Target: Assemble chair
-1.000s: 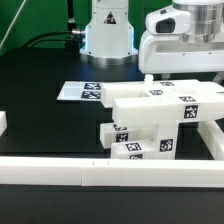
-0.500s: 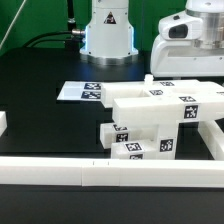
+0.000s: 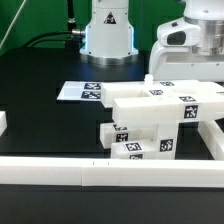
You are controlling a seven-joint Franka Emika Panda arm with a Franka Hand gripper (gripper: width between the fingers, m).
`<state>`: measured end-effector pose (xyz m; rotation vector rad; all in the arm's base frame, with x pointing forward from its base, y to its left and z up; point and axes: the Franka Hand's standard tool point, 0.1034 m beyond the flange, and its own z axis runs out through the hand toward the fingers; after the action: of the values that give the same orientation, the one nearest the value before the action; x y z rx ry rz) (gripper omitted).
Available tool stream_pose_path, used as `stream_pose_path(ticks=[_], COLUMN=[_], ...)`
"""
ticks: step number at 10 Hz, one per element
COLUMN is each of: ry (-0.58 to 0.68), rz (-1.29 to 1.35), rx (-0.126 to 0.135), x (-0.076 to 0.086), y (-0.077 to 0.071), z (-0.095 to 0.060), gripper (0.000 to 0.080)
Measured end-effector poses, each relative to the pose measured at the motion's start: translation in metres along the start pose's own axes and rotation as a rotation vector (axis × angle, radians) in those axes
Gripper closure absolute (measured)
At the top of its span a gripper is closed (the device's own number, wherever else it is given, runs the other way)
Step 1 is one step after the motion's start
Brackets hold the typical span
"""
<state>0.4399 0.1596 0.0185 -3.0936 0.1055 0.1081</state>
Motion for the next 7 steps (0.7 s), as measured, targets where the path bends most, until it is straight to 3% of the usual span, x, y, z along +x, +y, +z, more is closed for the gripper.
stream_pose_path(ticks=[7], ry=[-0.02], rz=[0.004], rx=[-0.011], x=[-0.0049], y=[0.0054], z=[0.0111], gripper=[0.0151])
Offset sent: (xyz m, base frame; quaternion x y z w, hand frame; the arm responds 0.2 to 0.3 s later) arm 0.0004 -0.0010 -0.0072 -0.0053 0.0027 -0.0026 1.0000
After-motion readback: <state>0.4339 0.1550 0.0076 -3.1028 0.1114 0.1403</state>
